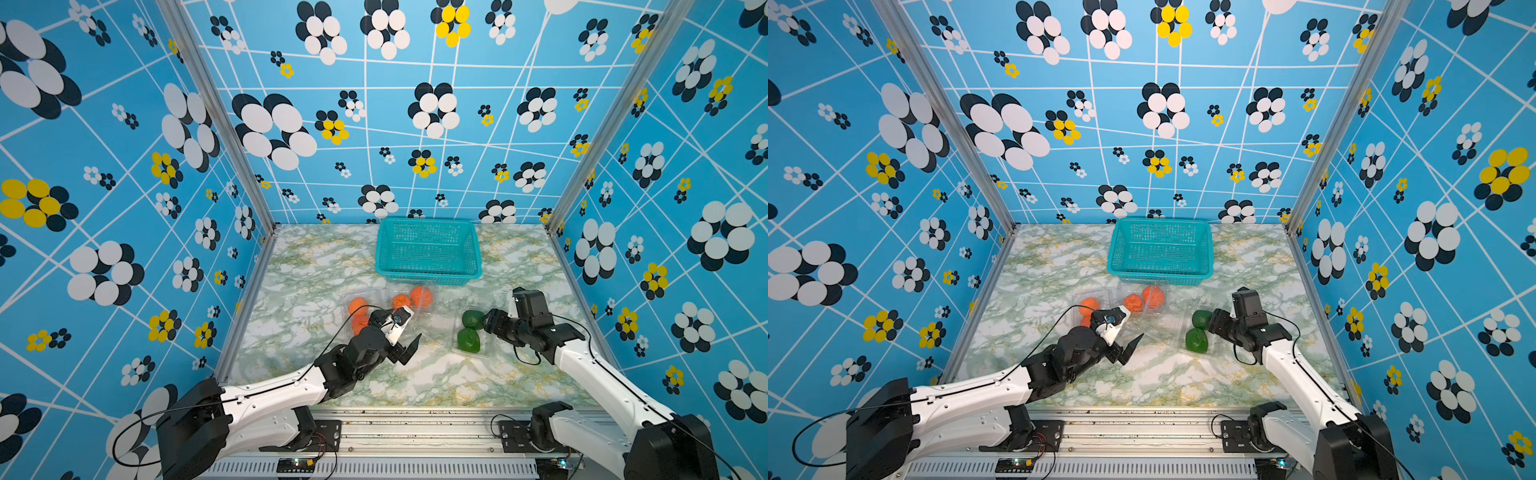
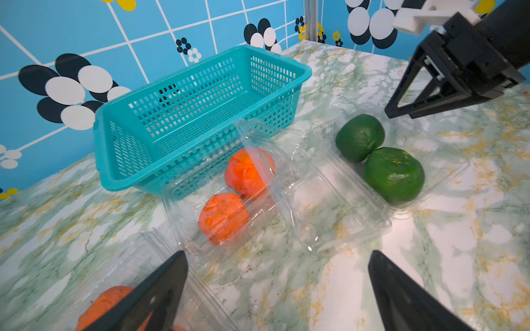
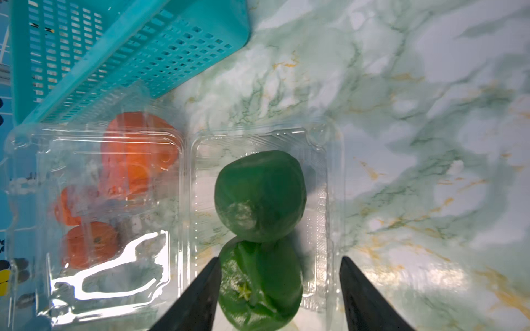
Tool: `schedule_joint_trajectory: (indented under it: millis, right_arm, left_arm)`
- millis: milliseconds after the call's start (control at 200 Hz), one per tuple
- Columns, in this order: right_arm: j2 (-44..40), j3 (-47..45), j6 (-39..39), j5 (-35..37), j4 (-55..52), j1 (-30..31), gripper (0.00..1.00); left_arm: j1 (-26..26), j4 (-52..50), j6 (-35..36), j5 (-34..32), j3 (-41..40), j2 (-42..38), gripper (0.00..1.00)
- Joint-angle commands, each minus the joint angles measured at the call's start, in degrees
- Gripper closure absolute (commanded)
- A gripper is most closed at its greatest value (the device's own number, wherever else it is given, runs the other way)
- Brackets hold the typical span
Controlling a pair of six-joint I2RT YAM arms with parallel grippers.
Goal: Take oranges out of containers
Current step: Adjust the packing box at the center of the board.
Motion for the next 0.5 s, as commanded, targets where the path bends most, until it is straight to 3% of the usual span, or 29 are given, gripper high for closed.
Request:
schedule_joint_trajectory:
  millis: [0,70,220,495]
  right_arm:
    - [2.4,2.4,0.1,0.3,0.5,1.0,0.31]
    - [3.9,3.5,-0.7,1.7,-0.2,1.2,0.24]
    - [2.5,4.3,-1.0,5.2,-1.8,1.5,0.23]
    - [4.3,5.5,0.4,2.5,1.5,5.0,0.19]
  left_arm:
    - [0.4,8.5,0.1,3.5,-2.0,-1.4,0.0]
    - [0.5,8.7,-0.6,3.2,-2.2,-1.2,0.0]
    - [0.4,9.4,-1.2,3.1,-2.8,-1.9,0.01]
    - [0.8,11.6,-2.3,4.1,-3.6,-0.4,0.01]
